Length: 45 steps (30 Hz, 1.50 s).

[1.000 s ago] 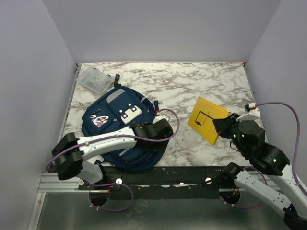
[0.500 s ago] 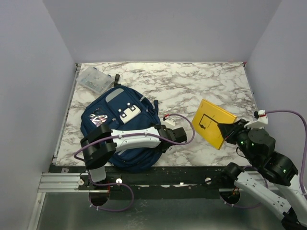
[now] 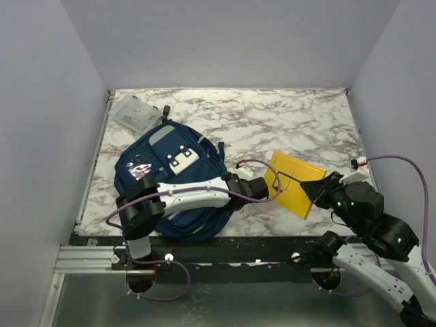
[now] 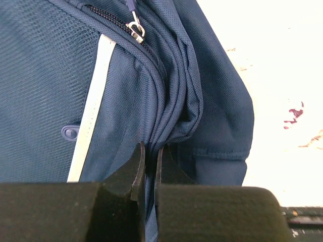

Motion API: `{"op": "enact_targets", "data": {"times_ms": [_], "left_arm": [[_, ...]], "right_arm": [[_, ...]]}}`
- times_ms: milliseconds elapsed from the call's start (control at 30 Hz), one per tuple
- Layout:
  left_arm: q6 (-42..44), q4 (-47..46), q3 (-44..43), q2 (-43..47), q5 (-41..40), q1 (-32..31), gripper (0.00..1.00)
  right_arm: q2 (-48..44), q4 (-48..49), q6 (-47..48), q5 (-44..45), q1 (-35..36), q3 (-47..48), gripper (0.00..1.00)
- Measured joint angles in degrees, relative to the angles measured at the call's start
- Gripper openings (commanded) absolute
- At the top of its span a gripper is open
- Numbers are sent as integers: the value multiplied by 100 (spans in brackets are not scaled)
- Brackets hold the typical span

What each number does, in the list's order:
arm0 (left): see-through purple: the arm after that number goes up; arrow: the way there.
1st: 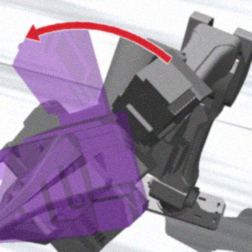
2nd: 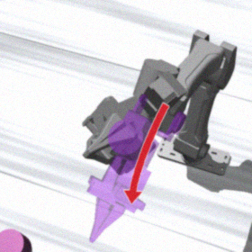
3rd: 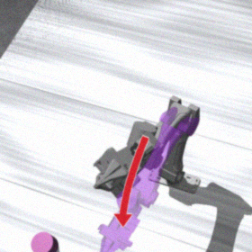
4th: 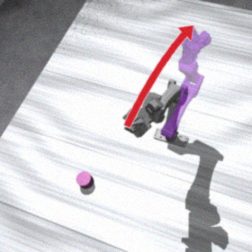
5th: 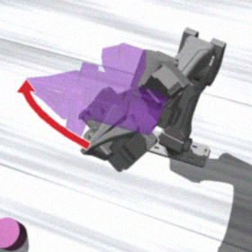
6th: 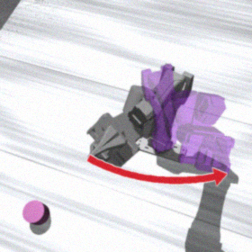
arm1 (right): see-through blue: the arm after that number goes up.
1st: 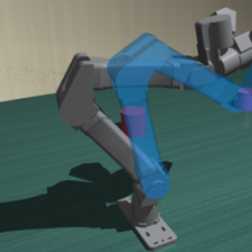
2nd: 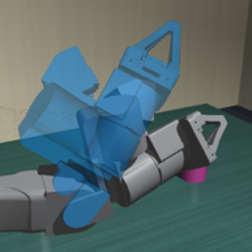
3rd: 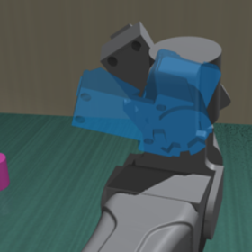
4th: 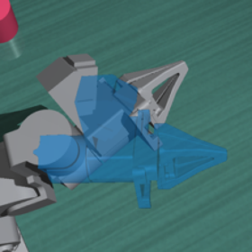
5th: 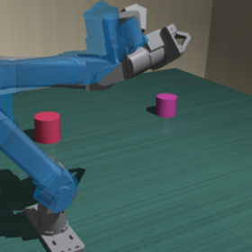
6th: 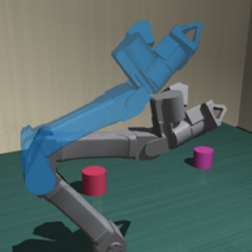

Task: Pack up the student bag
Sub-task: Place the book in the student bag.

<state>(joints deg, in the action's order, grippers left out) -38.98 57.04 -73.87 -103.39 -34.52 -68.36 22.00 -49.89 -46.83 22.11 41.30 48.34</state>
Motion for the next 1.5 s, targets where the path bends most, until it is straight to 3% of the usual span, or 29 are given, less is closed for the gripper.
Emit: {"op": "enact_targets", "data": {"times_ms": [333, 500, 700, 900, 1067, 1200, 1300, 1367, 1500], "left_arm": [[518, 251, -522, 1893, 127, 529, 0], [852, 260, -737, 2282, 422, 804, 0], [1176, 264, -992, 2347, 1080, 990, 0], [1366, 264, -1576, 2347, 1808, 1040, 0], [1491, 256, -1967, 2341, 2367, 1054, 0], [1593, 282, -2223, 2245, 2730, 1119, 0], [1644, 352, -2321, 2149, 2994, 1165, 0], [1655, 363, -2321, 2135, 3101, 1182, 0], [1670, 363, -2317, 2135, 3187, 1244, 0]], "right_arm": [[111, 492, -850, -1384, 0, -584, 1], [393, 1325, -1484, -2264, 0, -1069, 1], [999, 3438, -2450, -2979, 0, -1989, 1], [2603, 6070, -3147, -3250, 4, -2597, 1], [3792, 7788, -3161, -2562, 262, -2787, 1], [5316, 9377, -2815, -1375, 1016, -2695, 1], [6415, 10579, -2470, -501, 1539, -2457, 21], [6955, 11086, -2264, -208, 1679, -2232, 50], [7322, 11256, -1799, -87, 1679, -2031, 67]]}}
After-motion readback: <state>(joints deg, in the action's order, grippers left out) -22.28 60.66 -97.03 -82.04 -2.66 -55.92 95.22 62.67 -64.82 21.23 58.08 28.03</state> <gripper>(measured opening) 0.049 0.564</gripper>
